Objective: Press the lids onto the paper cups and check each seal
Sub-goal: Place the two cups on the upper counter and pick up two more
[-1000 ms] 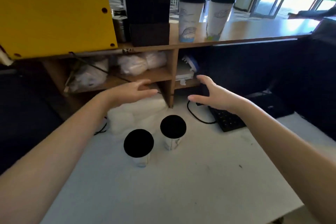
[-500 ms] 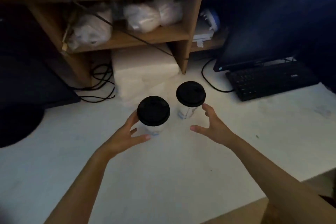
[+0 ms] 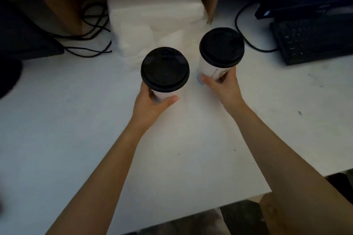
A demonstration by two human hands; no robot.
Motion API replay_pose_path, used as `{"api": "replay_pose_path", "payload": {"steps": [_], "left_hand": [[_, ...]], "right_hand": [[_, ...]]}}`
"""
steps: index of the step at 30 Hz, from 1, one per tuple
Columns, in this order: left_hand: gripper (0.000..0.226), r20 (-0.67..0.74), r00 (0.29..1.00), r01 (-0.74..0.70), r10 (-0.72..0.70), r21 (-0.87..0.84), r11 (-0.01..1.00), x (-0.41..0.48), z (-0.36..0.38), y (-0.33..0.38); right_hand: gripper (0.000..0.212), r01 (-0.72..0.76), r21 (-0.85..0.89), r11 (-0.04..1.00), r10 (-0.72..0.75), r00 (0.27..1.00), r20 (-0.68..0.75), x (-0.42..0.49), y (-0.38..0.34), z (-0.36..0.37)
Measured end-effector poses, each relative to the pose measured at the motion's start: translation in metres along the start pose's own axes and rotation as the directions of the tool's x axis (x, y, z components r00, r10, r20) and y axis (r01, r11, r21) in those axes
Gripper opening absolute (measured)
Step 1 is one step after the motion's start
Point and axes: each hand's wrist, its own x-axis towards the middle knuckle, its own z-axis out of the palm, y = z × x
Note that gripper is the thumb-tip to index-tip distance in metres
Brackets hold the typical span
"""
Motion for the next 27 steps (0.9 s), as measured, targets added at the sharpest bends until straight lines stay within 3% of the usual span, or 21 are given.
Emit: {"api": "replay_pose_path", "payload": {"steps": [10,19,27], "left_hand": [[0.081,0.009,1.000,-0.020,0.021,-0.035,0.999,-0.004,0.013,0.030],[0.071,-0.015,0.987,-0.163,0.162,-0.074,0.984,0.007,0.061,0.149],[0.073,0.000,0.953,-0.303,0.304,-0.077,0.950,0.032,0.119,0.252]], "right_hand": [[0.072,0.008,0.039,0.999,-0.006,0.999,-0.043,-0.010,-0.028,-0.022],[0.079,0.080,-0.049,0.996,-0.088,0.974,-0.211,-0.025,-0.123,-0.113],[0.060,0.184,-0.164,0.969,-0.227,0.927,-0.298,-0.018,-0.199,-0.204]]}}
